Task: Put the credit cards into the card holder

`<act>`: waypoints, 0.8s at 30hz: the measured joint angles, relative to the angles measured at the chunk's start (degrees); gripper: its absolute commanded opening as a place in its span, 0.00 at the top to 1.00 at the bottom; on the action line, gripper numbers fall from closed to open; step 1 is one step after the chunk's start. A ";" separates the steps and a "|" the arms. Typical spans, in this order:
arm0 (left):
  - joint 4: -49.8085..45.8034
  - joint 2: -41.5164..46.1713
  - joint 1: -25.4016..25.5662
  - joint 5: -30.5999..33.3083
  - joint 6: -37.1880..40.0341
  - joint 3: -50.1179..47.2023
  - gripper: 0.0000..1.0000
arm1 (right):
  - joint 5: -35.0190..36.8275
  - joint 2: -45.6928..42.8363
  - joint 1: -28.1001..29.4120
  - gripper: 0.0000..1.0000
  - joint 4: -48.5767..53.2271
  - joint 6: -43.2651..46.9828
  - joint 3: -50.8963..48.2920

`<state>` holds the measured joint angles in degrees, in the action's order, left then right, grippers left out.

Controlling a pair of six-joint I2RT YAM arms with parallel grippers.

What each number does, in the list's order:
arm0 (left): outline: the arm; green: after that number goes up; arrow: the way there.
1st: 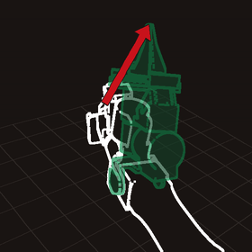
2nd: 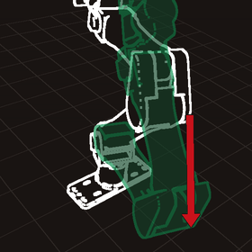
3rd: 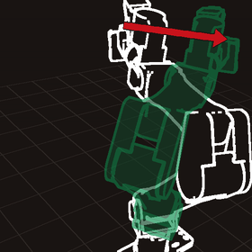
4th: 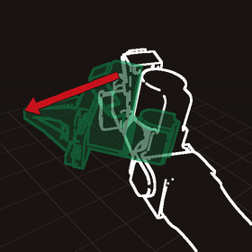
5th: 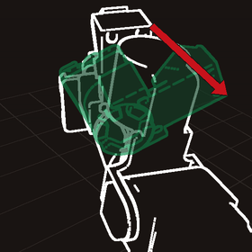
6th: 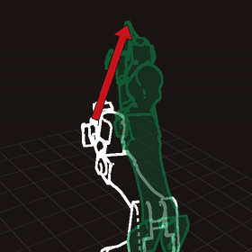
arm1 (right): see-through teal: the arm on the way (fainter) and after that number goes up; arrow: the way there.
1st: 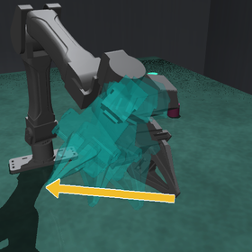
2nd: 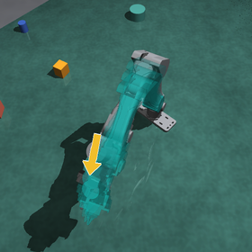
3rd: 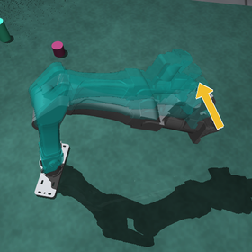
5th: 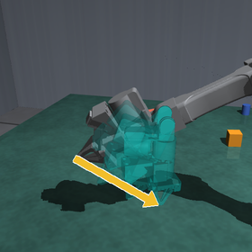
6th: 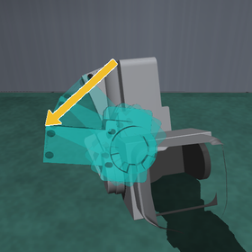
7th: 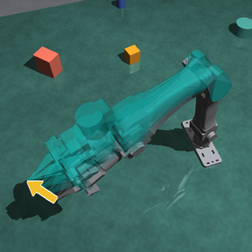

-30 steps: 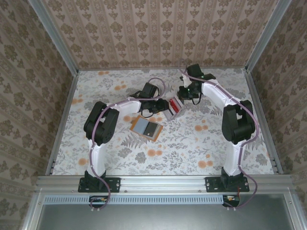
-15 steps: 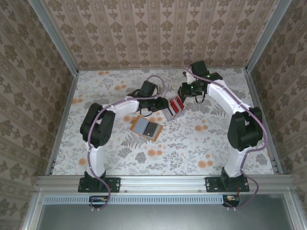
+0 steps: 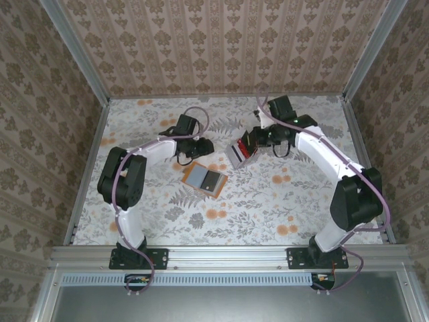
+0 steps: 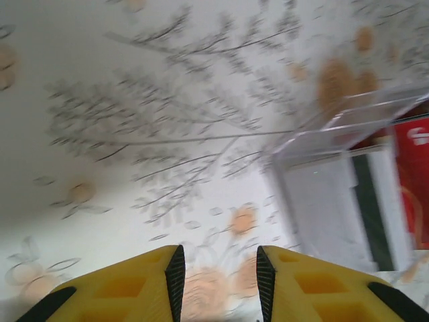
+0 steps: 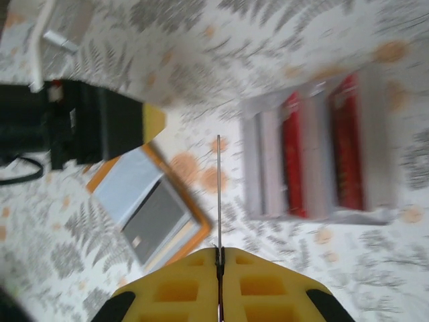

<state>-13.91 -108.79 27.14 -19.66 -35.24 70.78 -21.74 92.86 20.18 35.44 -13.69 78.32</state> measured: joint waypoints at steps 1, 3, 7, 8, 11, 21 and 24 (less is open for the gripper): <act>-0.17 -0.04 -0.15 -0.02 0.39 -0.37 0.63 | -0.59 -0.31 1.07 0.92 -0.61 -0.31 -0.90; -0.44 -0.11 -0.24 0.02 1.03 -1.22 0.63 | -1.99 -0.92 3.54 0.92 -2.43 -1.51 -3.17; -0.26 -0.09 -0.44 0.15 1.90 -4.57 0.64 | -4.04 -1.62 7.72 0.92 -8.96 -5.25 -9.29; 0.07 0.07 -0.66 0.07 1.97 -6.01 0.64 | -4.44 -1.62 8.74 0.91 -11.17 -6.64 -11.17; 1.05 2.97 -1.77 0.50 2.10 -9.35 0.64 | -5.53 -1.49 11.45 0.92 -17.25 -11.08 -16.04; 1.49 12.90 -2.49 2.45 1.31 -21.46 0.64 | -6.80 4.50 16.46 0.92 -29.40 -21.33 -19.28; 0.94 14.78 -2.47 3.41 0.79 -23.17 0.64 | -7.04 6.45 17.53 0.92 -32.17 -22.80 -19.37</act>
<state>-12.97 -94.02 24.67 -16.25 -34.46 47.62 -28.77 99.31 37.71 3.27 -36.49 58.96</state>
